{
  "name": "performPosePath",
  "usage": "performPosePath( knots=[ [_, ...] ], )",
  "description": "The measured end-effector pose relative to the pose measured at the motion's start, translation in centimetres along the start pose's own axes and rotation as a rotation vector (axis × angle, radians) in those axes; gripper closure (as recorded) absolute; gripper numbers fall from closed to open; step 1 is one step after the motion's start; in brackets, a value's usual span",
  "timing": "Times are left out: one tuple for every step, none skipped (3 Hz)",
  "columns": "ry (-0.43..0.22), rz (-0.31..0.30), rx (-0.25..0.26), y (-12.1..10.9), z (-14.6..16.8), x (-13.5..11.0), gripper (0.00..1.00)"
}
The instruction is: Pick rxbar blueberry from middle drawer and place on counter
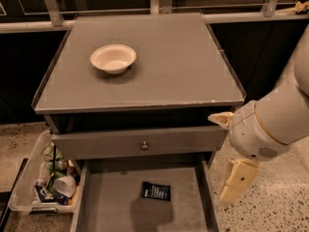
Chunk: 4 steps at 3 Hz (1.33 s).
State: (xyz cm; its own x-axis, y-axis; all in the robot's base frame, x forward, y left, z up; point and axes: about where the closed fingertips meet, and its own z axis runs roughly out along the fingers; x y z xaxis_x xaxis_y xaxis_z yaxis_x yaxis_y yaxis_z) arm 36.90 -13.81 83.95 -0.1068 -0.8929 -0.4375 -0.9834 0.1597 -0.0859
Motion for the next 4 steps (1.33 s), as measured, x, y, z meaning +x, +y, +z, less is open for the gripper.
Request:
performPosePath(
  knots=[
    [-0.002,-0.005,0.030,-0.4,2.3,0.4,0.00],
    [-0.040,-0.010,0.041,-0.6,8.4,2.1,0.00],
    [-0.121,-0.014,0.087,-2.2,13.1,3.4,0.00],
    [-0.191,0.027,0.087,-3.8,18.5,4.9,0.00]
  ],
)
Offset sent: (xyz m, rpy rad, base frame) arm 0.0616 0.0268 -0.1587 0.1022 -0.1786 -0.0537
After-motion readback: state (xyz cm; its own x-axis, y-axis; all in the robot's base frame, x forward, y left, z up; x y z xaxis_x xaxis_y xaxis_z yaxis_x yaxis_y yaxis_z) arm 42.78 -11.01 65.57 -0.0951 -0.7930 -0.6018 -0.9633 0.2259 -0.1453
